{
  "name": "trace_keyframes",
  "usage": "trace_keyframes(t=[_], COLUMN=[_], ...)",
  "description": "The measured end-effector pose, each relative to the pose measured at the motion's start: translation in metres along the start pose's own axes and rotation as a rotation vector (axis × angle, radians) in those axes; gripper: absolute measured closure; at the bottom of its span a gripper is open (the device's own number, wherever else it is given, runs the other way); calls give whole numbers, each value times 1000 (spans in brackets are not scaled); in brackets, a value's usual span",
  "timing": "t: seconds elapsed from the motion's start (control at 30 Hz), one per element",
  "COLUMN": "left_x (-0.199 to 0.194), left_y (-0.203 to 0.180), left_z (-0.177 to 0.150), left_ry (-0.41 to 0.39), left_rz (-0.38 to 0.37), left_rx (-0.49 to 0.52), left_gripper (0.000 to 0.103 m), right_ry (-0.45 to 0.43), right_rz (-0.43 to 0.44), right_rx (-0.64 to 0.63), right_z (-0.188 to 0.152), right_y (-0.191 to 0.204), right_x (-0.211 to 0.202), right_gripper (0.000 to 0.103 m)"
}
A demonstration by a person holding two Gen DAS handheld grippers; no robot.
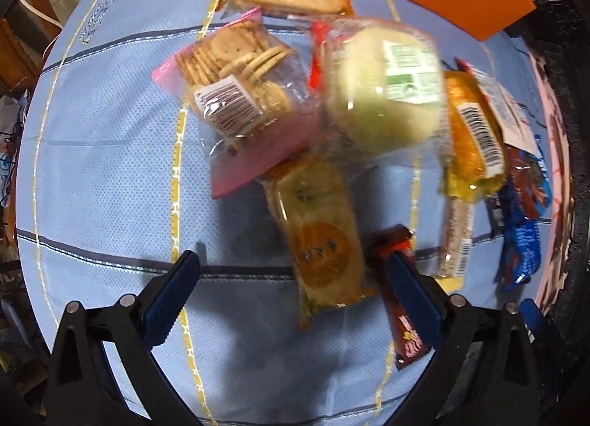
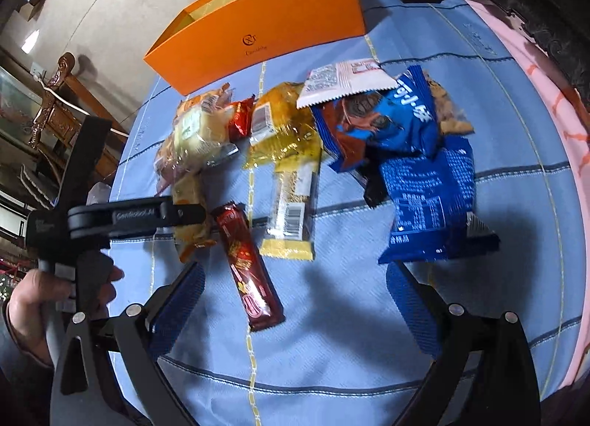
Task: Organize snacks
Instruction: 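Grasp the yellow round-label cake packet with the left tool while the right tool grasps the brown chocolate bar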
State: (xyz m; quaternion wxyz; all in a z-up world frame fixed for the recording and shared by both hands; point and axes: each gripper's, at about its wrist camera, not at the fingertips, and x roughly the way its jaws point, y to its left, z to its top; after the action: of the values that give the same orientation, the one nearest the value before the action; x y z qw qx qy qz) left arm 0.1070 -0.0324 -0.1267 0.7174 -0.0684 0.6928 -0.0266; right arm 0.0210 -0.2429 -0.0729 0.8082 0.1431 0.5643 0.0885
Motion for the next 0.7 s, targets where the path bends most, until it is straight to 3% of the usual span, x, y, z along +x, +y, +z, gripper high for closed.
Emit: trace_keyframes(t=[0.33,0.4,0.47,0.5,0.53,0.7], left_x=[9,7,5,3,0,-5], left_y=[6,0,-5,-7,-8,15], left_z=[4,11,14,14,13,1], left_ry=[-13,-24,-32,-40,-48,-9], left_rz=[31,57,133,138,141,58], left_rx=[-18,-25,10,30,46,-1], left_gripper=[4,15,42,50,67,68], right_ry=[29,37,40,40,40,50], right_rz=[-9,-13,-16,-18,-20,-52], right_rx=[-56,-72,-89,-94,-98,-128], right_z=[-1,-2,-2,-2,-1,1], right_y=[14,18,22,23,24,30], right_x=[6,7,8,8,8,16], right_gripper=[4,4,4,4,4,4])
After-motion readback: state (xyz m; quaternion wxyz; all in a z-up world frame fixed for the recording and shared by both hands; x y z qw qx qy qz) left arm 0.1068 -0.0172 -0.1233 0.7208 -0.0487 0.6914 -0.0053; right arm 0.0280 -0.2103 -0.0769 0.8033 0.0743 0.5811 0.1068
